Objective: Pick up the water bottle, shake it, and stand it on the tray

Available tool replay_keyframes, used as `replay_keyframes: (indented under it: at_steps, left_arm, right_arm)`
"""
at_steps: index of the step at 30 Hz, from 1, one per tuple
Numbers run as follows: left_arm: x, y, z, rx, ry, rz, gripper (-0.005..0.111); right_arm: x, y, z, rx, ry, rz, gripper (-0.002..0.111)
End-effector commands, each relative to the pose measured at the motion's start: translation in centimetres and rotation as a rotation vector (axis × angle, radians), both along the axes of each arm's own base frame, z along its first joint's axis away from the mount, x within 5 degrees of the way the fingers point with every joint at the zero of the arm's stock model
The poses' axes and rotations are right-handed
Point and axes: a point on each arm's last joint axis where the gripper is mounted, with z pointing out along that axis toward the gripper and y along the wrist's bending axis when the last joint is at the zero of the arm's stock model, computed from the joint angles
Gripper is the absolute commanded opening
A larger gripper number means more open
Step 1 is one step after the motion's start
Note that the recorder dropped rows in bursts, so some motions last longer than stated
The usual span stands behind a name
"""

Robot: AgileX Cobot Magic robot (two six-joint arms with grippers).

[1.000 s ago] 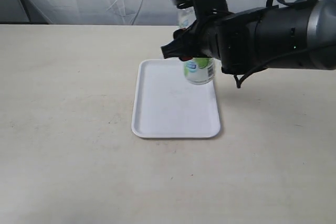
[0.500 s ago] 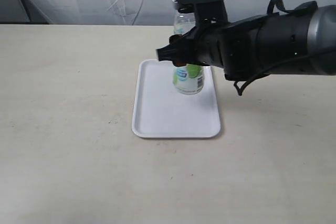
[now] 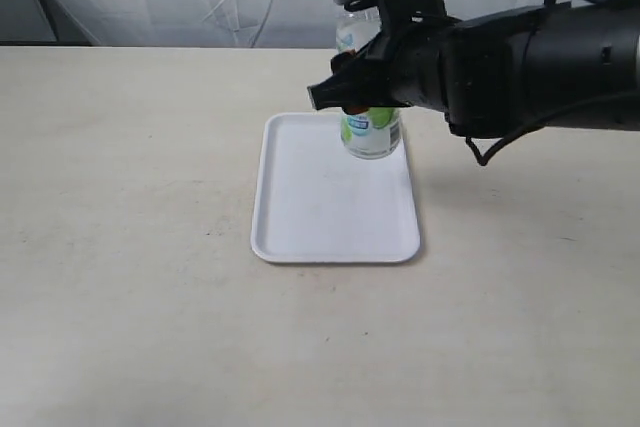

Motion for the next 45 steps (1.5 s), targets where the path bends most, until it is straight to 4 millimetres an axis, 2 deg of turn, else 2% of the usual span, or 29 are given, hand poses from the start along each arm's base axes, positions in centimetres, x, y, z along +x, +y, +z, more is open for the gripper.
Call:
replay_keyframes:
  at_steps: [1, 4, 6, 8, 11, 12, 13, 17, 18, 19, 23, 24, 26, 28, 29, 30, 31, 33, 34, 35, 37, 38, 41, 42, 43, 45]
  left_arm:
    - [0.0, 0.0, -0.1, -0.005, 0.001, 0.0, 0.0]
    - [0.0, 0.0, -0.1, -0.005, 0.001, 0.0, 0.0]
    - [0.0, 0.0, -0.1, -0.005, 0.001, 0.0, 0.0]
    - [0.0, 0.0, -0.1, -0.005, 0.001, 0.0, 0.0]
    - [0.0, 0.0, -0.1, -0.005, 0.001, 0.0, 0.0]
    - [0.0, 0.0, -0.1, -0.005, 0.001, 0.0, 0.0]
    - [0.0, 0.0, -0.1, -0.005, 0.001, 0.0, 0.0]
    - [0.0, 0.0, -0.1, -0.005, 0.001, 0.0, 0.0]
    - [0.0, 0.0, -0.1, -0.005, 0.001, 0.0, 0.0]
    - [0.0, 0.0, -0.1, -0.005, 0.001, 0.0, 0.0]
    - [0.0, 0.0, -0.1, -0.005, 0.001, 0.0, 0.0]
    - [0.0, 0.0, -0.1, -0.005, 0.001, 0.0, 0.0]
    - [0.0, 0.0, -0.1, -0.005, 0.001, 0.0, 0.0]
    - [0.0, 0.0, -0.1, -0.005, 0.001, 0.0, 0.0]
    - [0.0, 0.0, -0.1, -0.005, 0.001, 0.0, 0.0]
    - [0.0, 0.0, -0.1, -0.005, 0.001, 0.0, 0.0]
    - [0.0, 0.0, -0.1, -0.005, 0.001, 0.0, 0.0]
    - [0.0, 0.0, -0.1, -0.005, 0.001, 0.0, 0.0]
    - [0.0, 0.0, -0.1, -0.005, 0.001, 0.0, 0.0]
    - [0.0, 0.0, -0.1, -0.005, 0.001, 0.0, 0.0]
    - [0.0, 0.0, -0.1, -0.005, 0.001, 0.0, 0.0]
    - [0.0, 0.0, -0.1, -0.005, 0.001, 0.0, 0.0]
    - [0.0, 0.0, -0.1, -0.005, 0.001, 0.0, 0.0]
    - [0.0, 0.0, -0.1, -0.005, 0.001, 0.0, 0.0]
    - [0.0, 0.0, -0.1, -0.005, 0.001, 0.0, 0.0]
    - [0.0, 0.0, -0.1, -0.005, 0.001, 0.0, 0.0]
  right_arm:
    - [-0.3, -0.5, 0.7, 0.031, -0.011, -0.016, -0.001]
    - [-0.8, -0.3, -2.7, -0.018, 0.076, 0.032, -0.001]
    - [-0.8, -0.4, -3.1, -0.031, 0.085, 0.024, -0.001]
    - [-0.7, -0.3, -1.9, -0.003, 0.059, 0.025, -0.001]
    - [-0.9, -0.5, 1.5, 0.07, -0.013, 0.026, -0.001]
    - [-1.0, -0.5, 2.0, 0.087, -0.02, 0.032, -0.001]
    - [-1.0, -0.3, 2.0, 0.096, -0.014, 0.046, -0.001]
    - [-1.1, 0.1, -2.1, 0.033, 0.088, 0.075, -0.001]
    - [-1.1, 0.1, -2.4, 0.028, 0.092, 0.073, -0.001]
    - [-1.1, 0.0, -2.2, 0.027, 0.085, 0.065, -0.001]
    - [-1.1, -0.4, 2.6, 0.114, -0.025, 0.04, -0.001]
    - [-1.2, -0.5, 3.1, 0.13, -0.032, 0.043, -0.001]
    - [-1.4, 0.0, 3.0, 0.164, -0.009, 0.086, -0.001]
    - [-1.6, 0.9, 2.0, 0.156, 0.02, 0.173, -0.001]
    - [-1.3, 0.8, 1.6, 0.118, 0.009, 0.157, -0.001]
    - [-0.8, 0.1, 1.2, 0.074, -0.004, 0.071, -0.001]
    - [0.0, -1.3, 1.1, 0.027, -0.029, -0.116, -0.001]
    - [0.5, -2.4, 0.8, 0.026, -0.043, -0.291, -0.001]
    - [0.4, -2.1, 0.6, 0.027, -0.03, -0.24, -0.001]
    - [0.0, -1.0, 0.3, 0.05, 0.002, -0.111, -0.001]
    - [-1.4, 1.4, 0.3, 0.074, 0.024, 0.231, -0.001]
    - [-1.4, 1.5, 0.3, 0.055, 0.014, 0.255, -0.001]
    - [0.1, -0.5, 0.7, 0.078, -0.003, -0.135, -0.001]
    - [0.3, -0.8, 0.6, 0.076, -0.007, -0.18, -0.001]
    - [0.2, -0.4, 0.6, 0.054, -0.008, -0.115, -0.001]
    - [-0.7, 1.3, 0.5, 0.002, -0.021, 0.165, -0.001]
